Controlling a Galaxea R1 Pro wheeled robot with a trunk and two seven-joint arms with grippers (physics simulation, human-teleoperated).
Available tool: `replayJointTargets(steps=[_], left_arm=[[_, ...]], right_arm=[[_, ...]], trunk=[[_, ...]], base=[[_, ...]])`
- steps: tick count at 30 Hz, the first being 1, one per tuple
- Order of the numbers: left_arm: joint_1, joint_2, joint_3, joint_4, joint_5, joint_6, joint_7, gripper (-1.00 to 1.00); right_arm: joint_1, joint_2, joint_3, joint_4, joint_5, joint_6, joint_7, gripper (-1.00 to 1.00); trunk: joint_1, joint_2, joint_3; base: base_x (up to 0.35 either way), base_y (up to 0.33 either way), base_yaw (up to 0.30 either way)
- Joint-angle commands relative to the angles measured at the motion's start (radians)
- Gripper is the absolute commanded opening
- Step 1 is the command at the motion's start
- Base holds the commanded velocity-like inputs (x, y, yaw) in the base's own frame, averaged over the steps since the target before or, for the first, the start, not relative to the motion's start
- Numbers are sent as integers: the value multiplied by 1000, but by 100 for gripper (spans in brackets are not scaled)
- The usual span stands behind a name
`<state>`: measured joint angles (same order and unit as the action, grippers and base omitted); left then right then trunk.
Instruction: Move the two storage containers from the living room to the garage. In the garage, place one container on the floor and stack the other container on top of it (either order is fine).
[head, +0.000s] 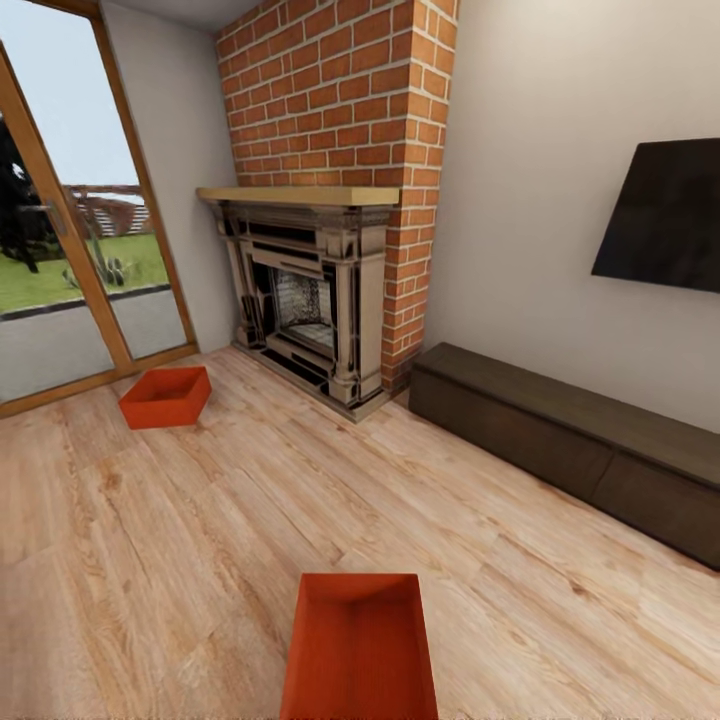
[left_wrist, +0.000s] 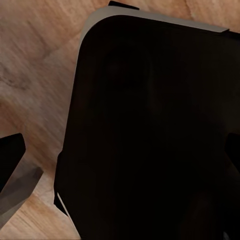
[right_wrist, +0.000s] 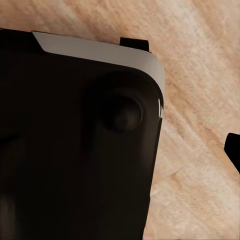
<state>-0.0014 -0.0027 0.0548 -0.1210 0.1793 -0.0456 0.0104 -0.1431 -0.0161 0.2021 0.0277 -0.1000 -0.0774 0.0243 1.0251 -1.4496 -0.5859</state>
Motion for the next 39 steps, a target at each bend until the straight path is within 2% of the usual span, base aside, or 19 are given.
replayJointTargets(steps=[1,39], left_arm=[[0,0,5,0,1,-2,0,100],[0,0,5,0,2,-2,0,100]], right_arm=[[-1,0,8,3,-10,-6,2,100],[-1,1,10,3,-10,-5,0,100]], trunk=[[0,0,-2],[0,0,-64]], base=[[0,0,0],[0,0,0]])
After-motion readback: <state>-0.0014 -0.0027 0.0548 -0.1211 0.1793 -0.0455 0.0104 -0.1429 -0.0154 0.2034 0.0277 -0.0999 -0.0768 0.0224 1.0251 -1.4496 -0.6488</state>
